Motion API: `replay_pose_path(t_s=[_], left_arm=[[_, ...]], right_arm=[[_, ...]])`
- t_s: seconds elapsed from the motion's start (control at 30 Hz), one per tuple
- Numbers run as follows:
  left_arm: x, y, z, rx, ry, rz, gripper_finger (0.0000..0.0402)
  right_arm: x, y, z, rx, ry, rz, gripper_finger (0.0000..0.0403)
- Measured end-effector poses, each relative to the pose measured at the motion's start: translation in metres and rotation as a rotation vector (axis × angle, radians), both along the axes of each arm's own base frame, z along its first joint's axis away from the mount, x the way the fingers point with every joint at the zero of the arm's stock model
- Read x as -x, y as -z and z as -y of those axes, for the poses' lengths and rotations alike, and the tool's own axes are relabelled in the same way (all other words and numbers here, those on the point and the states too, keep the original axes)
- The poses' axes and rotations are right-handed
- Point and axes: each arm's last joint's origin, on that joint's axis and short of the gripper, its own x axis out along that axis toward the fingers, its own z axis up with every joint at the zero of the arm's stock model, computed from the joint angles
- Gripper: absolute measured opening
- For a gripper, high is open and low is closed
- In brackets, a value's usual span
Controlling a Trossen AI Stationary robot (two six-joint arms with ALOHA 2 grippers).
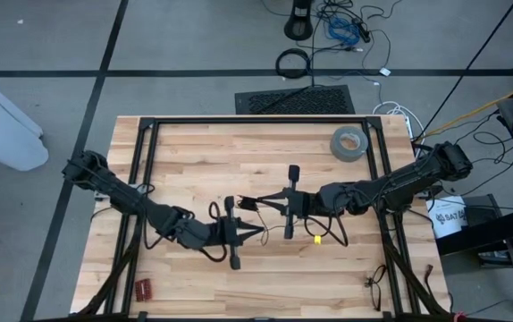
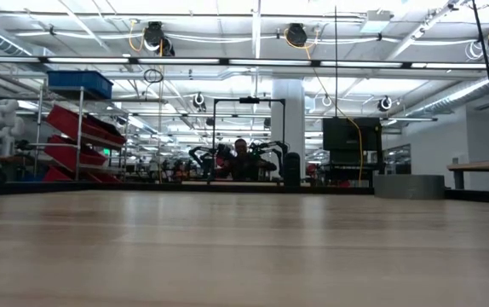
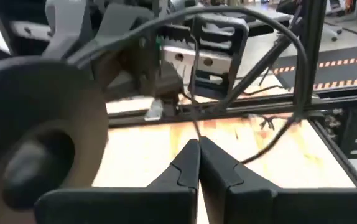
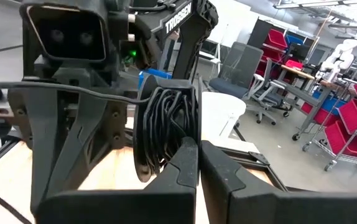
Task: Coil cords
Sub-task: Coil the black wire onto the spool
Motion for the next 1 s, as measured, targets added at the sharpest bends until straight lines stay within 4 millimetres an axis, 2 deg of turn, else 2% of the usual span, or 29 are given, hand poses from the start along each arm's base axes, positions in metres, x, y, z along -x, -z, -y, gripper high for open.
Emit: replay_pose_path(t_s=[0.23, 0.47, 0.63, 0.7, 0.8, 0.9, 1.0], left_arm=[[0.013, 0.007, 0.020, 0.054, 0.012, -0.051, 0.0016], [0.032, 0.017, 0.046, 0.111, -0.006, 0.041, 0.0022], [0.023, 0.048, 0.054, 0.137, -0.011, 0.102, 0.0075], [0.016, 0.052, 0.057, 0.134, -0.030, 0.165, 0.0106], [0.011, 0.059, 0.058, 0.082, -0.153, 0.260, 0.0140], [0.010, 0.061, 0.059, 0.025, -0.204, 0.333, 0.0149], [0.009, 0.064, 0.061, -0.001, -0.170, 0.388, 0.0150]], right_arm=[[0.000, 0.000, 0.000, 0.004, -0.002, -0.001, 0.0000], [0.000, 0.000, 0.000, 0.004, -0.002, 0.000, 0.0000], [0.000, 0.000, 0.000, 0.004, -0.002, 0.001, 0.0000], [0.000, 0.000, 0.000, 0.004, -0.002, 0.001, 0.0000], [0.000, 0.000, 0.000, 0.000, -0.003, 0.001, 0.0000], [0.000, 0.000, 0.000, -0.005, -0.003, 0.002, 0.0000], [0.000, 0.000, 0.000, -0.004, -0.003, 0.001, 0.0000]])
